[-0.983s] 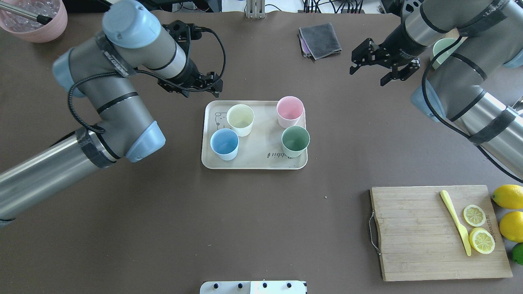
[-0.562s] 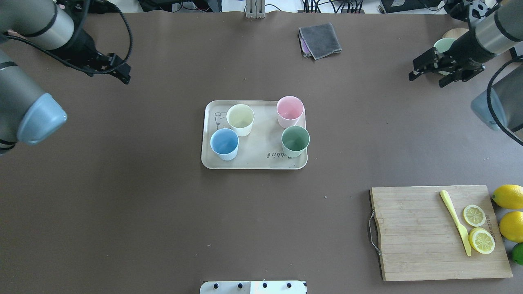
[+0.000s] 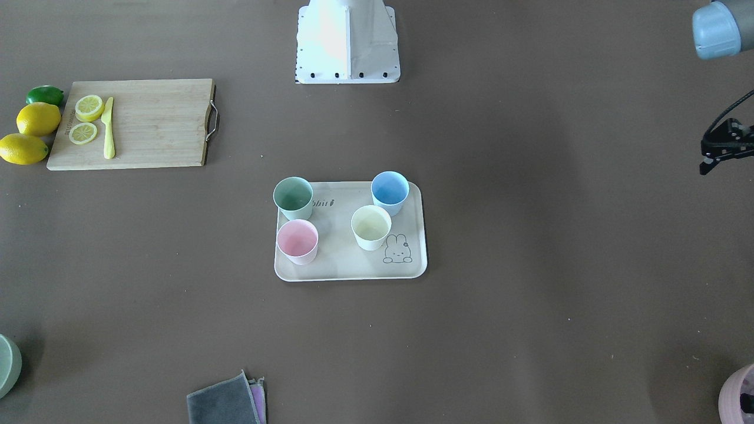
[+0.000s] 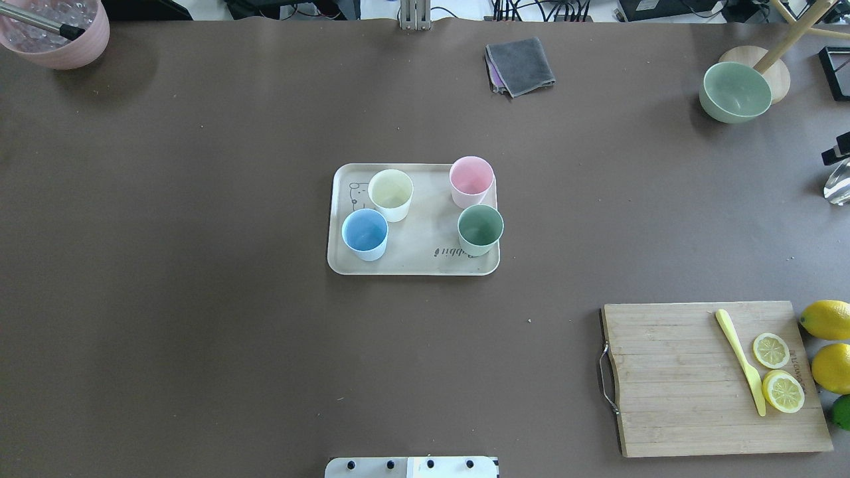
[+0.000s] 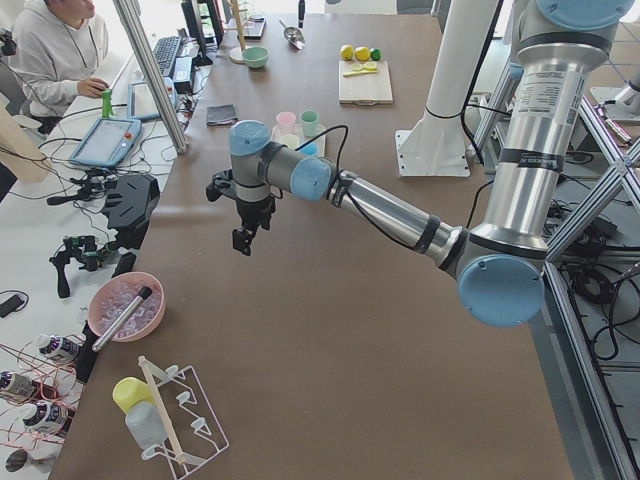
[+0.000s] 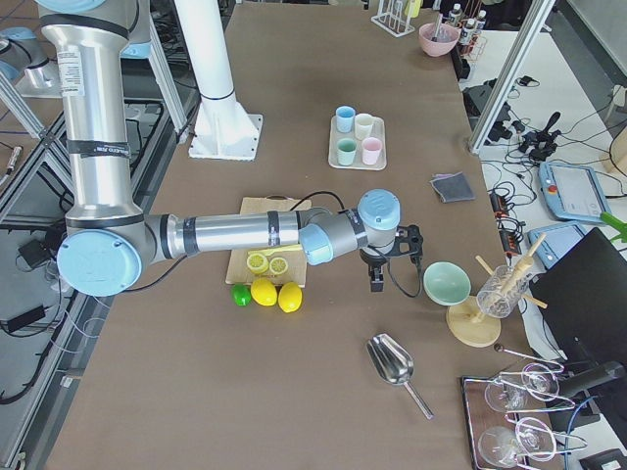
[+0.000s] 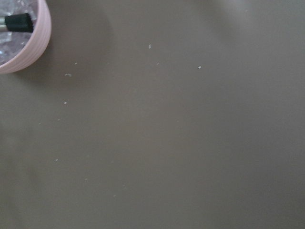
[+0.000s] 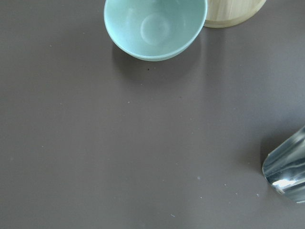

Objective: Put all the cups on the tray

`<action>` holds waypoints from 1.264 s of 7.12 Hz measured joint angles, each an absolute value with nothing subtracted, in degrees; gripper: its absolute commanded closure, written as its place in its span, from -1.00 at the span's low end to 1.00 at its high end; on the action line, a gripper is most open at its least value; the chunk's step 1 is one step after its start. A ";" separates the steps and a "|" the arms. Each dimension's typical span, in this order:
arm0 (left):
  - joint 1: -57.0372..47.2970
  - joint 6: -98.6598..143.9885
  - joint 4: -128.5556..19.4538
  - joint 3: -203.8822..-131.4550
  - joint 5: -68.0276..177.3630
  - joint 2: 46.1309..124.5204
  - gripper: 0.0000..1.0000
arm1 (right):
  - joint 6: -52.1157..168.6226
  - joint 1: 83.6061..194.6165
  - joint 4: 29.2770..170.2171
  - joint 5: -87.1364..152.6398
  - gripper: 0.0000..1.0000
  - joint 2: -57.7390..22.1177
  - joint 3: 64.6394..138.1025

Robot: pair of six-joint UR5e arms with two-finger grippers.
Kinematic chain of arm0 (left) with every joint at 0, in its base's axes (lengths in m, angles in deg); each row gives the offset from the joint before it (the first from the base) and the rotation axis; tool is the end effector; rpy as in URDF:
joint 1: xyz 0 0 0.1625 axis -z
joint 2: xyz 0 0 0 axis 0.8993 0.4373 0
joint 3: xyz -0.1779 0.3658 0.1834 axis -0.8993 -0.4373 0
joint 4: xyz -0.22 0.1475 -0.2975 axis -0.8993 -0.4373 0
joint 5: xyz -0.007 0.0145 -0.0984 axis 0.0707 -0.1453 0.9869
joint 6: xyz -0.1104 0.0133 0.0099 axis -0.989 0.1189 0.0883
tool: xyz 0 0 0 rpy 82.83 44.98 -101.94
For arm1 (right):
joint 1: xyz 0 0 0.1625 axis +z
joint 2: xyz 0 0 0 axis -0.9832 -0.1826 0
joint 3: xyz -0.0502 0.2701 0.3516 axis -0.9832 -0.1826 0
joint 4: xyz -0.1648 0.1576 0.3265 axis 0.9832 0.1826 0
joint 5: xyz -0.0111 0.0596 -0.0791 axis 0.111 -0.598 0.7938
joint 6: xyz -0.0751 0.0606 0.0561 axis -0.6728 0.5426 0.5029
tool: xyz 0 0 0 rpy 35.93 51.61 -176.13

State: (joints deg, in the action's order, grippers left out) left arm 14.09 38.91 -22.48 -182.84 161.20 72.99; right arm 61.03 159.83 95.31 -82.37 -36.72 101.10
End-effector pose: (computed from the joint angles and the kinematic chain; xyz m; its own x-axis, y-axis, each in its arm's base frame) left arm 0.0441 -0.5246 0.5097 0.7269 0.3686 -0.5795 -0.2147 0.9235 0.3180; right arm -0.0351 -0.5058 0.6155 0.6290 -0.0582 0.7752 -0.0548 0.9914 0.1190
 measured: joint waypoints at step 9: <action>19.02 41.04 -22.62 -179.54 160.81 69.61 -0.96 | 48.88 164.29 110.60 -81.15 -1.00 -31.80 101.01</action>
